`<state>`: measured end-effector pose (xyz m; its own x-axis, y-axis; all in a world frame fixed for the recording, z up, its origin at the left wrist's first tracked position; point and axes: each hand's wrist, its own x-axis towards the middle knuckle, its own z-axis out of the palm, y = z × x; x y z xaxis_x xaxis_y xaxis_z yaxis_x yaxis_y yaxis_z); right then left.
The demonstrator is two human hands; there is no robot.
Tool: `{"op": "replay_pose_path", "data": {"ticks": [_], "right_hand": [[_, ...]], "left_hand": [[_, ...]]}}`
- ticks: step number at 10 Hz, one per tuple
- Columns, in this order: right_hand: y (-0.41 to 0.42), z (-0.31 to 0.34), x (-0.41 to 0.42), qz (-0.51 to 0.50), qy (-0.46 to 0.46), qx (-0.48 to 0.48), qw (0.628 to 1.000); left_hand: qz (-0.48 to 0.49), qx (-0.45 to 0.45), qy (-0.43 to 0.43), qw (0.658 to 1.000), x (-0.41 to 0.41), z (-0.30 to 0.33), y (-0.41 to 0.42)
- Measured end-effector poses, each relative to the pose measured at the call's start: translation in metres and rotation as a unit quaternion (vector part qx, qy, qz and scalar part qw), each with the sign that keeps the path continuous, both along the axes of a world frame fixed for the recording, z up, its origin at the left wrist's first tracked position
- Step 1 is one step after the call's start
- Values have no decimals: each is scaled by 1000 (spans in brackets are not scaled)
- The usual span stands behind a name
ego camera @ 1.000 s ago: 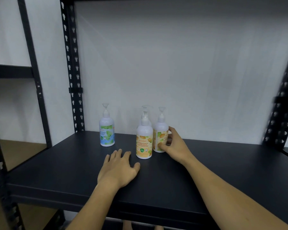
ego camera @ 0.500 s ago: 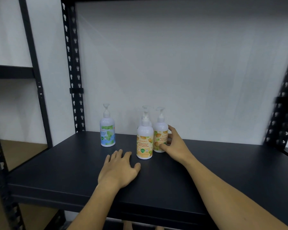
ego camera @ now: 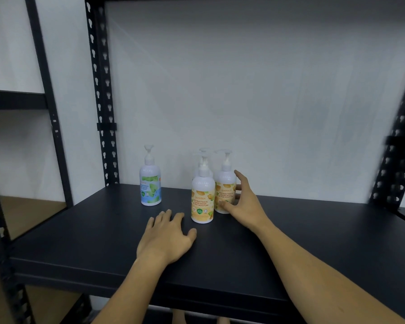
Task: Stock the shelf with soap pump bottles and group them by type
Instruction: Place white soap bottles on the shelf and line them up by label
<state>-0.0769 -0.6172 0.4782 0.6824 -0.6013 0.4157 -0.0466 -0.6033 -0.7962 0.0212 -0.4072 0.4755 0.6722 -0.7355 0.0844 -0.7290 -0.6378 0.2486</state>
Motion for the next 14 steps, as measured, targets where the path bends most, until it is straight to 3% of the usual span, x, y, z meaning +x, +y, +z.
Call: {"op": "replay_pose_path", "data": {"ticks": [6,7,8,9,10,12,14], "right_hand": [[2,2,-1,-11,21,-7,1000],[6,4,-5,-17,21,21,999],[12,7,-15,-47,55,12,997],[10,4,-24,-137,222,-59,964],[10,-3,-25,-168,360,-125,909],[6,-8,-21,-146,403,-153,890],[8,-6,-20,-133,427,-158,880]], "left_hand": [[-3,-21,2,1000,2,-1,-1],[-8,-68,38,997,4,2,2],[-10,-202,107,973,2,13,-1],[-21,-326,141,934,-8,25,-18],[-28,-379,149,913,-23,28,-36],[7,-347,60,936,-32,21,-47],[-1,-327,52,944,-24,21,-47]]}}
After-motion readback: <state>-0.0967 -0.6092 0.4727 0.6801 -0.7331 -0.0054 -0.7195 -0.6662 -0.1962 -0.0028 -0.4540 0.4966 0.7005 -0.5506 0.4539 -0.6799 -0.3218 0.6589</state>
